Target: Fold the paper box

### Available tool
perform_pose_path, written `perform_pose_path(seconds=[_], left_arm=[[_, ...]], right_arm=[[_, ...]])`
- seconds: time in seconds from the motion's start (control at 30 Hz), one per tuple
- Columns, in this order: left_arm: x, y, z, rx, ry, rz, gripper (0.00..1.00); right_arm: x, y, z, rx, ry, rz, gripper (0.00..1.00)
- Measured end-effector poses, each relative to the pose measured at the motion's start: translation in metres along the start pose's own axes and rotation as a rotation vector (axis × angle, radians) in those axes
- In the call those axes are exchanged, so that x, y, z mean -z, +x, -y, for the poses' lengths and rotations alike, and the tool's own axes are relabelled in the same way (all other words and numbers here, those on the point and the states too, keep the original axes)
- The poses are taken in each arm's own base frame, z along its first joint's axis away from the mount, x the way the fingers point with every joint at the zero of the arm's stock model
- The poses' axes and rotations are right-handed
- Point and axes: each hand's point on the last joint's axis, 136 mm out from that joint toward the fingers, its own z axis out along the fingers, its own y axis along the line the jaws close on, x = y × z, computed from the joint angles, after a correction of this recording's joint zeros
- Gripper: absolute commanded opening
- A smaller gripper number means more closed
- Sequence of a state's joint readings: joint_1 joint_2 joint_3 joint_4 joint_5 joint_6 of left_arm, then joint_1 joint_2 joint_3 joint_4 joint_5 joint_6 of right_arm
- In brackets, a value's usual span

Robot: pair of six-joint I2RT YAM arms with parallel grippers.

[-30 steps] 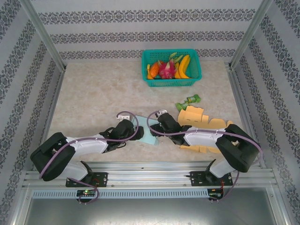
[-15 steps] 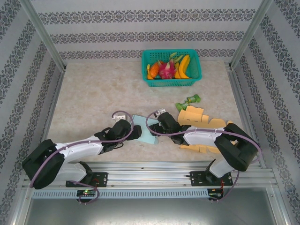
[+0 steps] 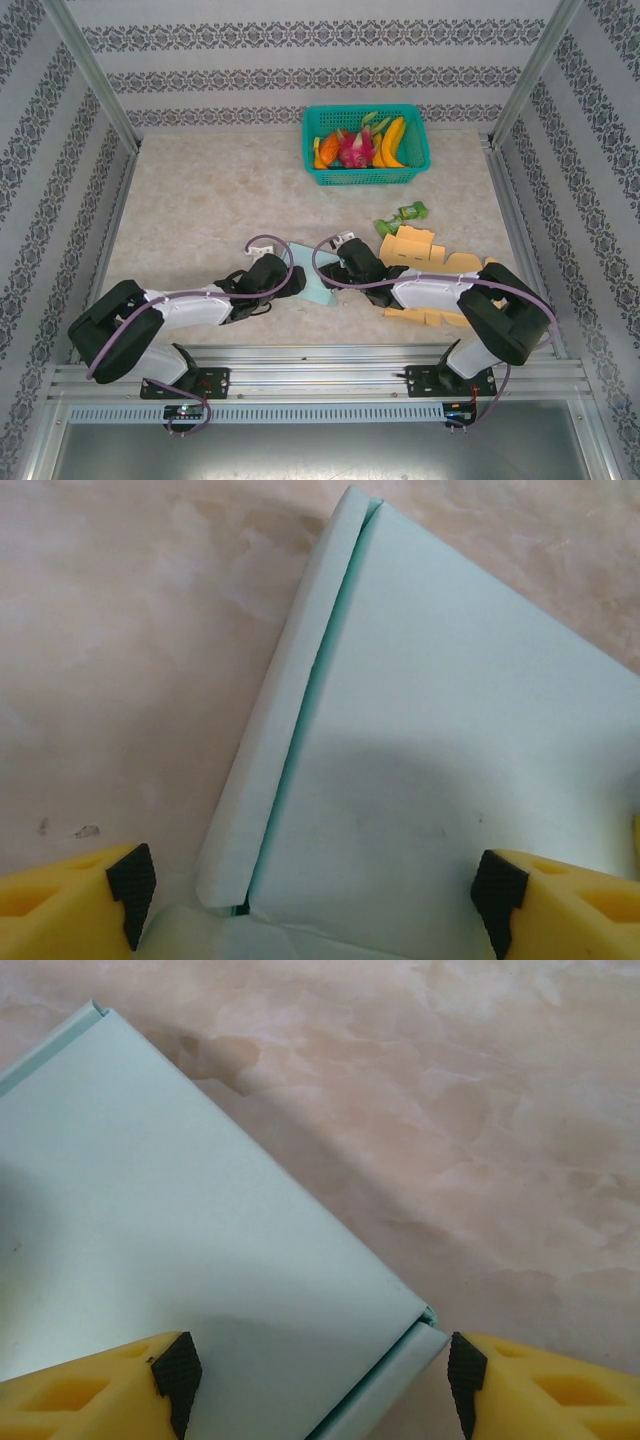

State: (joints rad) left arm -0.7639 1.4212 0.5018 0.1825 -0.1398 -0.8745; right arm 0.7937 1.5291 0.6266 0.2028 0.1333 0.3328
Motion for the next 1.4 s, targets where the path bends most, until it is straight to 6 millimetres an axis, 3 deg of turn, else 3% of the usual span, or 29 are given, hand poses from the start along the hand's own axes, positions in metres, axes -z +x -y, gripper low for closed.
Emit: perform_pose_path(seconds=[0.17, 1.07, 1.4], left_arm=[[-0.004, -0.002, 0.005, 0.007, 0.020, 0.011, 0.74], [-0.007, -0.006, 0.003, -0.060, 0.057, 0.086, 0.74], [-0.011, -0.008, 0.002, -0.055, 0.066, 0.117, 0.73]], right_arm=[[0.000, -0.001, 0.001, 0.000, 0.007, 0.003, 0.69], [0.001, -0.001, 0.006, -0.004, 0.022, 0.005, 0.70], [0.016, 0.006, 0.005, 0.006, 0.010, -0.043, 0.71]])
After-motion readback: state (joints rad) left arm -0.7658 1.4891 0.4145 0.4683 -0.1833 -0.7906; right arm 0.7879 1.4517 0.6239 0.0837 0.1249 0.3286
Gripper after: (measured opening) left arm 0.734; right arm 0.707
